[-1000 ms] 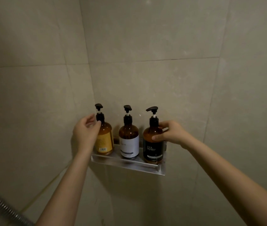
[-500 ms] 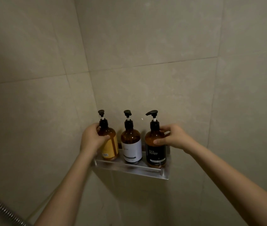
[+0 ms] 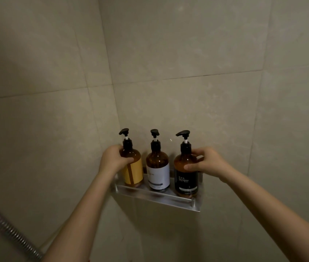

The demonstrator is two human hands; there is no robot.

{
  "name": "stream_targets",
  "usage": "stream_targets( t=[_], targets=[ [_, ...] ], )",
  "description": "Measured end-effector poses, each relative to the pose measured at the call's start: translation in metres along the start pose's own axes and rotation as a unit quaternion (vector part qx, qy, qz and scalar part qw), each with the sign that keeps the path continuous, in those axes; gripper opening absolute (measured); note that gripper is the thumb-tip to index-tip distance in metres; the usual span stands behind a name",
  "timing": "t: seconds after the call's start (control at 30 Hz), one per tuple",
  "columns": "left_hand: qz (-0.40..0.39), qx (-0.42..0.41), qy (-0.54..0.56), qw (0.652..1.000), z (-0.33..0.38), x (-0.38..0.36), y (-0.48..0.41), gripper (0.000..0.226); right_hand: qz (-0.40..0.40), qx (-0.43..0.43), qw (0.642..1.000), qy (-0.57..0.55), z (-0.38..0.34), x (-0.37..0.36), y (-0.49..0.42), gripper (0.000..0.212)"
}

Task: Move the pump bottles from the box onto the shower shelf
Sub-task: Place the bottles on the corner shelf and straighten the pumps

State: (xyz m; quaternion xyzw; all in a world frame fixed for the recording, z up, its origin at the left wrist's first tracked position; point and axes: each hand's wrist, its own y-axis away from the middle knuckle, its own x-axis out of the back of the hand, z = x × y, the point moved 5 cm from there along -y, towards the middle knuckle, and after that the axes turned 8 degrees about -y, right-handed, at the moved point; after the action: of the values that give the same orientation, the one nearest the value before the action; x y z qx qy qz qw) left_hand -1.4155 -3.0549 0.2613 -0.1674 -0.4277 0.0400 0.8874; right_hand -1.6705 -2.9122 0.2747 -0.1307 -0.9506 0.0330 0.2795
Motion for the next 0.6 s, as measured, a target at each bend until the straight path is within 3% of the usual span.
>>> stream_targets(
  t=[0.13, 0.23, 0.37, 0.47, 0.6],
  targets=[
    [-0.033, -0.010, 0.040, 0.999, -0.002, 0.001, 0.000, 0.058, -0.003, -0.005, 1.000, 0.004, -0.001, 0.000, -0.001, 0.053],
    [-0.003, -0.038, 0.025, 0.999, -0.001, 0.002, 0.007, 0.066, -0.003, -0.009, 1.000, 0.016, -0.001, 0.000, -0.001, 0.054],
    [0.033, -0.055, -0.021, 0.998, -0.001, 0.005, 0.010, 0.056, -0.002, -0.009, 1.000, 0.013, 0.000, 0.001, -0.002, 0.053],
    [0.003, -0.053, -0.014, 0.998, 0.000, 0.003, 0.005, 0.046, 0.004, -0.008, 1.000, 0.014, 0.002, 0.000, -0.003, 0.053],
    [-0.056, -0.051, -0.019, 0.997, 0.003, 0.002, -0.005, 0.057, 0.005, -0.004, 1.000, 0.020, 0.003, -0.001, -0.005, 0.051]
  ],
)
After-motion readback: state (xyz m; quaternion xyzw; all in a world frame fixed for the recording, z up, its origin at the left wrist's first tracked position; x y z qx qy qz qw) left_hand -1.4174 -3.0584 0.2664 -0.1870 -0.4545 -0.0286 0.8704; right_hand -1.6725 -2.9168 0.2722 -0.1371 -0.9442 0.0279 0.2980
